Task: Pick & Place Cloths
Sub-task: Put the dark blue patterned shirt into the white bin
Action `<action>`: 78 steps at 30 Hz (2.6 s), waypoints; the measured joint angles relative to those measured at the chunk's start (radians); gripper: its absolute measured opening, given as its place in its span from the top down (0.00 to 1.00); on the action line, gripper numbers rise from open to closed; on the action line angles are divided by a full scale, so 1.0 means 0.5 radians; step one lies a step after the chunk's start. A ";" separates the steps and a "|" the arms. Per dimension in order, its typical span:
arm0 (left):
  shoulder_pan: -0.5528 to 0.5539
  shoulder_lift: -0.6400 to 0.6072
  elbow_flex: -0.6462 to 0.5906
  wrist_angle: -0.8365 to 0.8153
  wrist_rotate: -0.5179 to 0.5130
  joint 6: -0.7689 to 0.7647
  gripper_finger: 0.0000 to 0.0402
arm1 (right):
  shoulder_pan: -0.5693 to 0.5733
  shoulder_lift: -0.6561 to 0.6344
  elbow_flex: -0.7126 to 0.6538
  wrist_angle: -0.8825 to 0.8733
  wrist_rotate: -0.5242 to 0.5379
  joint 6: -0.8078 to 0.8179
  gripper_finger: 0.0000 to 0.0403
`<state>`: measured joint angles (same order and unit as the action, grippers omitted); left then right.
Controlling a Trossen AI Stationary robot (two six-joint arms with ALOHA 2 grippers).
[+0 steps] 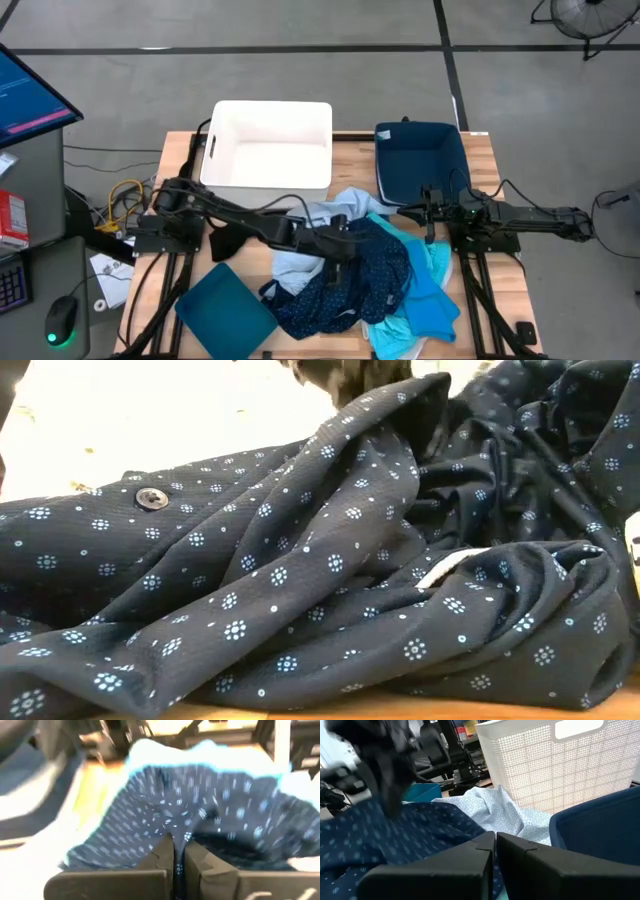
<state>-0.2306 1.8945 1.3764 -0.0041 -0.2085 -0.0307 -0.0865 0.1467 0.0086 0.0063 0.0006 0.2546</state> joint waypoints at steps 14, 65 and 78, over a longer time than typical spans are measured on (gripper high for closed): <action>0.005 -0.632 0.000 -0.002 -0.410 0.140 1.00 | -0.001 0.000 0.000 0.002 0.001 0.031 0.96; 1.200 -0.875 1.488 0.809 0.398 2.237 1.00 | 0.002 0.000 -0.001 0.007 0.001 0.069 0.96; 1.653 -0.450 1.860 0.778 0.470 1.728 1.00 | 0.002 0.000 -0.001 0.004 0.001 0.069 0.96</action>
<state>0.5960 1.6693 2.3066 0.3848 0.0265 0.8333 -0.0856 0.1467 0.0082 0.0083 0.0010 0.2893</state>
